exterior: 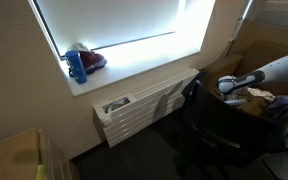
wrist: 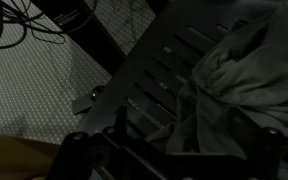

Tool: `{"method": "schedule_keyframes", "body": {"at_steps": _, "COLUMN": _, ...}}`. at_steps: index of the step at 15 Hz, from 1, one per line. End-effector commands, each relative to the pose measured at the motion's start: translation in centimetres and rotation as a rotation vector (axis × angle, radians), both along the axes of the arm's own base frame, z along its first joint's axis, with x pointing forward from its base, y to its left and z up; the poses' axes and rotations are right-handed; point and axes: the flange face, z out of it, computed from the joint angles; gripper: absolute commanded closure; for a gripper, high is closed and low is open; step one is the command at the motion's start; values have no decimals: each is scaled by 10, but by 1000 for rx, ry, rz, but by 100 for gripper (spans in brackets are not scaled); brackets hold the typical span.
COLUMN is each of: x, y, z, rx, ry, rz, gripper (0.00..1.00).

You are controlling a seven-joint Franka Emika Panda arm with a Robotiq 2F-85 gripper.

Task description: Put the shirt on the black chair on the brown chair

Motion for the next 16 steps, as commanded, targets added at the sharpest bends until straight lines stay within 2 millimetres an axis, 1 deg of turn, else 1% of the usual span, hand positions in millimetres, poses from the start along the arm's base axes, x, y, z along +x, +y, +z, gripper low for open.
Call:
{"method": "schedule_keyframes", "body": {"at_steps": 1, "x": 4, "y": -1, "z": -2, "rx": -76, "ry": -54, "rz": -41, "gripper": 0}}
{"method": "schedule_keyframes", "body": {"at_steps": 2, "x": 5, "y": -2, "z": -6, "rx": -126, "ry": -91, "rz": -70, "gripper": 0}}
{"method": "schedule_keyframes", "body": {"at_steps": 5, "x": 1, "y": -2, "z": -12, "rx": -245, "ry": -134, "rz": -134, "gripper": 0}}
{"method": "schedule_keyframes", "body": {"at_steps": 9, "x": -1, "y": -13, "z": -15, "rx": -393, "ry": -163, "rz": -191, "gripper": 0}}
{"method": "schedule_keyframes", "body": {"at_steps": 10, "x": 5, "y": -14, "z": -11, "rx": -408, "ry": -174, "rz": -205, "gripper": 0}}
{"method": "schedule_keyframes", "body": {"at_steps": 11, "x": 9, "y": -11, "z": -6, "rx": -341, "ry": -146, "rz": -190, "gripper": 0}}
{"method": "schedule_keyframes", "body": {"at_steps": 12, "x": 4, "y": -11, "z": -10, "rx": -369, "ry": -149, "rz": -197, "gripper": 0}}
{"method": "schedule_keyframes", "body": {"at_steps": 14, "x": 6, "y": -11, "z": -9, "rx": -367, "ry": -152, "rz": -200, "gripper": 0}}
{"method": "schedule_keyframes", "body": {"at_steps": 15, "x": 6, "y": -12, "z": -9, "rx": -432, "ry": -199, "rz": -240, "gripper": 0}}
{"method": "schedule_keyframes", "body": {"at_steps": 16, "x": 13, "y": -17, "z": -11, "rx": -450, "ry": -280, "rz": -272, "gripper": 0}}
